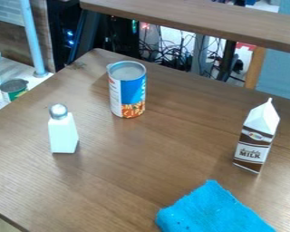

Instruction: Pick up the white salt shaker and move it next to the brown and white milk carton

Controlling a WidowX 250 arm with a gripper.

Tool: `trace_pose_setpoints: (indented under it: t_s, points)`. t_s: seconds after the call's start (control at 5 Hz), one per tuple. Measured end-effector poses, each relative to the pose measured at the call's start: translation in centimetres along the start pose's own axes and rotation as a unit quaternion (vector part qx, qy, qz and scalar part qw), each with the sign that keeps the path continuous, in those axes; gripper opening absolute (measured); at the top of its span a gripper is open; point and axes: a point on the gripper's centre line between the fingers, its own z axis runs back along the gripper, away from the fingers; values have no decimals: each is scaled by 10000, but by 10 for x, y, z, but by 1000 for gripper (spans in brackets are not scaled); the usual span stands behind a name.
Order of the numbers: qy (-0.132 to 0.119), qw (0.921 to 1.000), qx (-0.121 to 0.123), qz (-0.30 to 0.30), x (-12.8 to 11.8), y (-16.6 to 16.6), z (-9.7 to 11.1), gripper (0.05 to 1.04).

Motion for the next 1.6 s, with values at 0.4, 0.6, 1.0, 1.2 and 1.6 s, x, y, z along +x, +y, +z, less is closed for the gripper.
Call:
trace_pose_setpoints:
  t_s: [0.4, 0.6, 1.0, 1.2, 1.6]
  points:
    - [519, 9986, 131, -27, -35, 8, -31, 1011]
    - [593, 9972, 463, 13, -71, 33, -30, 1011]
    - [766, 9901, 980, 645, -145, 97, -32, 1011]
    - [842, 9861, 1025, 1003, -171, 124, -51, 1011]
    - [814, 9760, 1145, 1663, -192, 162, -76, 1011]
